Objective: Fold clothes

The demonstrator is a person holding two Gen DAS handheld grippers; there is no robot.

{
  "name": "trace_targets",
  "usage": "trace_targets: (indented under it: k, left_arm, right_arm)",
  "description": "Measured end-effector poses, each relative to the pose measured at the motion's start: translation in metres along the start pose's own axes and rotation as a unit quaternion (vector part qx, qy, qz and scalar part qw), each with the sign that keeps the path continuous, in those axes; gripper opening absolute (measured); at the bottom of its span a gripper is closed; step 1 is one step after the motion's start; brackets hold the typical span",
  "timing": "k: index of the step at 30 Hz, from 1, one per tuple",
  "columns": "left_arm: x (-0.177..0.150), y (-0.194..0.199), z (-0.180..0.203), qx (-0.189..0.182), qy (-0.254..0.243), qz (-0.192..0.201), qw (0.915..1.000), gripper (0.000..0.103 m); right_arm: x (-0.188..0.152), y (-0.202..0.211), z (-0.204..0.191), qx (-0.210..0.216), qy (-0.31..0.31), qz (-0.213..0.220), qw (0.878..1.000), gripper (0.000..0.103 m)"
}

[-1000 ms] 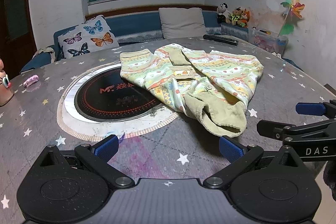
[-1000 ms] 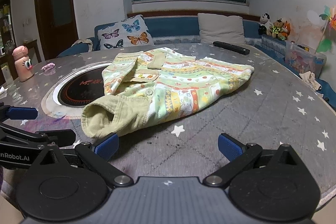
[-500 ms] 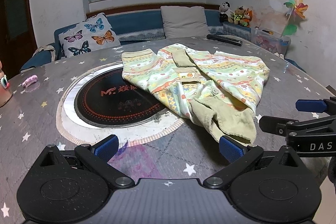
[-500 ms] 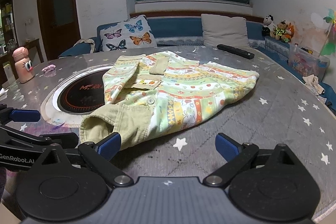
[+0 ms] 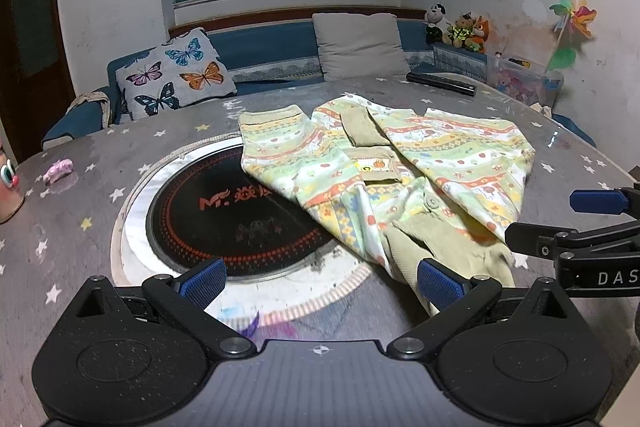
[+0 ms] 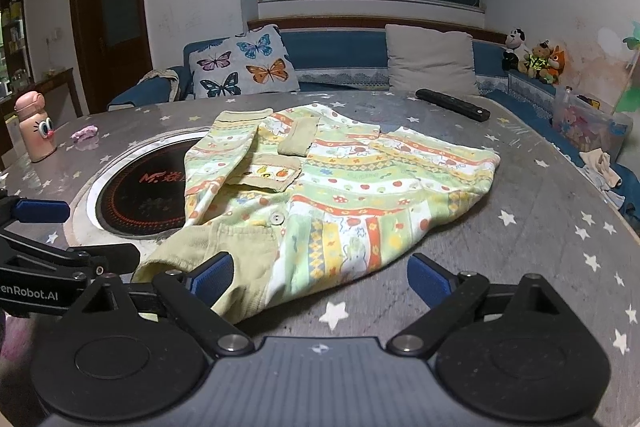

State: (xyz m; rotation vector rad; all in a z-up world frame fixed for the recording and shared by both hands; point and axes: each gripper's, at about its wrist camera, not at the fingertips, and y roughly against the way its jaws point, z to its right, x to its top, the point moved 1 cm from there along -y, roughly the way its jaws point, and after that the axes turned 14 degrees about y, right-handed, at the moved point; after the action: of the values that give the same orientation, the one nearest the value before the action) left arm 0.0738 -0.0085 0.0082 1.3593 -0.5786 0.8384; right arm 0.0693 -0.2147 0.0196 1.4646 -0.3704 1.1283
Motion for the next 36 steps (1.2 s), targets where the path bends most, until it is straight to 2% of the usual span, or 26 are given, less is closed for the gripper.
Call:
trace_targets:
  k: [20, 29, 34, 36]
  left_arm:
    - [0.014, -0.022, 0.001, -0.001, -0.001, -0.012, 0.9999, 0.103]
    - [0.025, -0.039, 0.004, -0.001, -0.01, -0.014, 0.9998, 0.102]
    - [0.04, -0.053, 0.008, -0.002, -0.02, -0.009, 0.9998, 0.097]
    - [0.046, -0.06, 0.009, -0.008, -0.021, -0.01, 0.9997, 0.092]
  right_arm:
    - [0.011, -0.029, 0.007, 0.007, -0.001, -0.022, 1.0, 0.093]
    - [0.024, -0.046, 0.016, 0.008, 0.003, -0.024, 1.0, 0.084]
    - [0.038, -0.064, 0.028, 0.009, -0.003, -0.027, 1.0, 0.081]
    - [0.044, -0.073, 0.033, 0.008, -0.003, -0.029, 1.0, 0.08]
